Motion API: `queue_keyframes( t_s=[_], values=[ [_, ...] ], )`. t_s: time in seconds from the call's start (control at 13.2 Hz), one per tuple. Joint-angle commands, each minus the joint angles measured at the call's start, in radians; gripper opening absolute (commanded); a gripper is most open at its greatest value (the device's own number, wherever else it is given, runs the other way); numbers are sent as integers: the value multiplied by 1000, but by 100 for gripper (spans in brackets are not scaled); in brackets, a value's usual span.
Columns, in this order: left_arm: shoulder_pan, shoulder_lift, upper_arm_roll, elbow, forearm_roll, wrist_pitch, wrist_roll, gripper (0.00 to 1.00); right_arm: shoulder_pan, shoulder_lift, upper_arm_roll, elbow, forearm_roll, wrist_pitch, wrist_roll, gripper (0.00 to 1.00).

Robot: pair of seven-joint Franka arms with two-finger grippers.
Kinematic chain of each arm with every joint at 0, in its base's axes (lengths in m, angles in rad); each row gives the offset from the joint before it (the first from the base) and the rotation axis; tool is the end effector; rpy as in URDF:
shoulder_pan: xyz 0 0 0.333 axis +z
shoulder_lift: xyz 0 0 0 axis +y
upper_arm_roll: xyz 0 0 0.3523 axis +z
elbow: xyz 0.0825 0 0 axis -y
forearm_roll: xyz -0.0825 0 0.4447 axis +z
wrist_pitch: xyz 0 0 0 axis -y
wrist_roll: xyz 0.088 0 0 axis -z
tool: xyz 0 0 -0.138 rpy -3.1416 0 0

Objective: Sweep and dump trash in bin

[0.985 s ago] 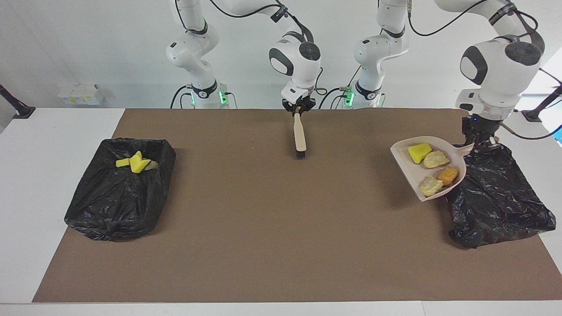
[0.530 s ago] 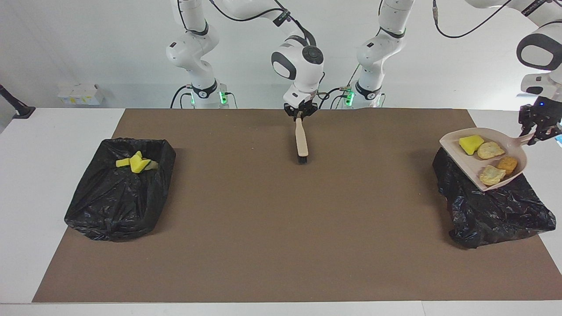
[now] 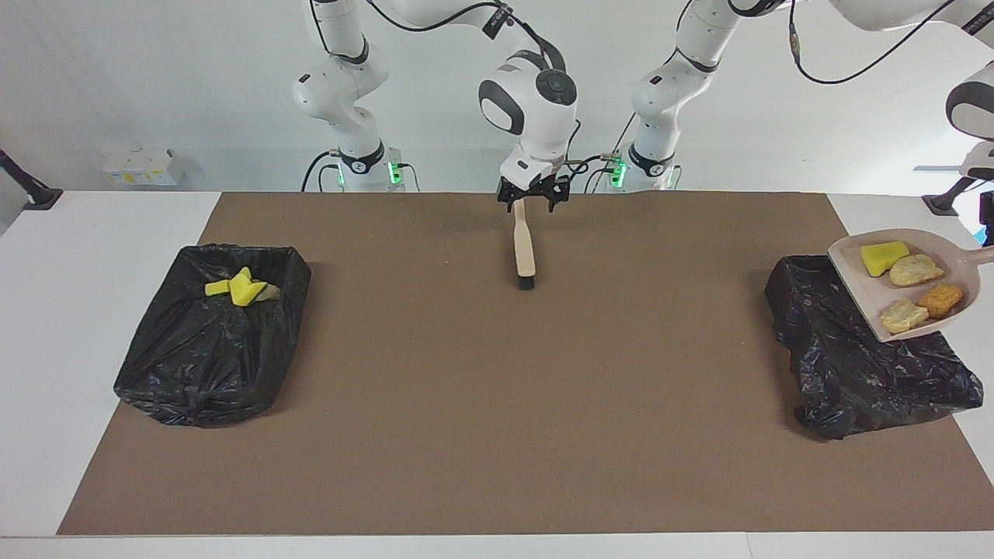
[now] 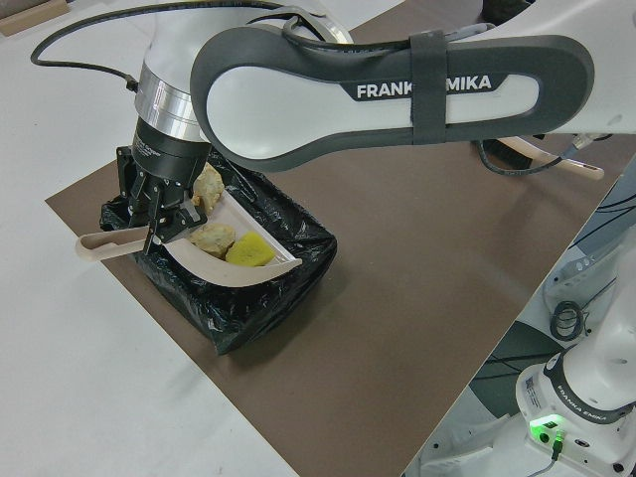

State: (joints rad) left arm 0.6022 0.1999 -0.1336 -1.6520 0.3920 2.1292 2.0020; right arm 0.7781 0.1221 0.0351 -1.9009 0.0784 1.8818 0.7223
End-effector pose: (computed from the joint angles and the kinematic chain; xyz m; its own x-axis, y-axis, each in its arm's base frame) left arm 0.6312 0.3572 0.5148 -0.0913 -0.9064 -0.4125 -0.9879 0.1345 -0.0767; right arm 0.4264 0.4620 0.4039 0.9861 0.0579 -0.1556 0.0645 -0.9972 0.0376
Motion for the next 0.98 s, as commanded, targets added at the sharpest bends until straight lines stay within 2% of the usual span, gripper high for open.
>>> queue_keyframes(
  t_s=[0.0,0.23,0.68,0.91],
  values=[
    [-19,12,11,21,118,18,-53,0,-116,-41,2,97,-12,-134,-153,100],
    [-90,-6,11,-14,362,-23,-358,0,-235,-45,-3,201,-19,-243,-332,100],
    [-182,-25,11,-3,603,-120,-400,0,-563,-127,-6,226,-26,-262,-697,100],
    [-215,-39,9,-5,683,-196,-489,0,-664,-127,-7,226,-98,-260,-738,100]
  ],
)
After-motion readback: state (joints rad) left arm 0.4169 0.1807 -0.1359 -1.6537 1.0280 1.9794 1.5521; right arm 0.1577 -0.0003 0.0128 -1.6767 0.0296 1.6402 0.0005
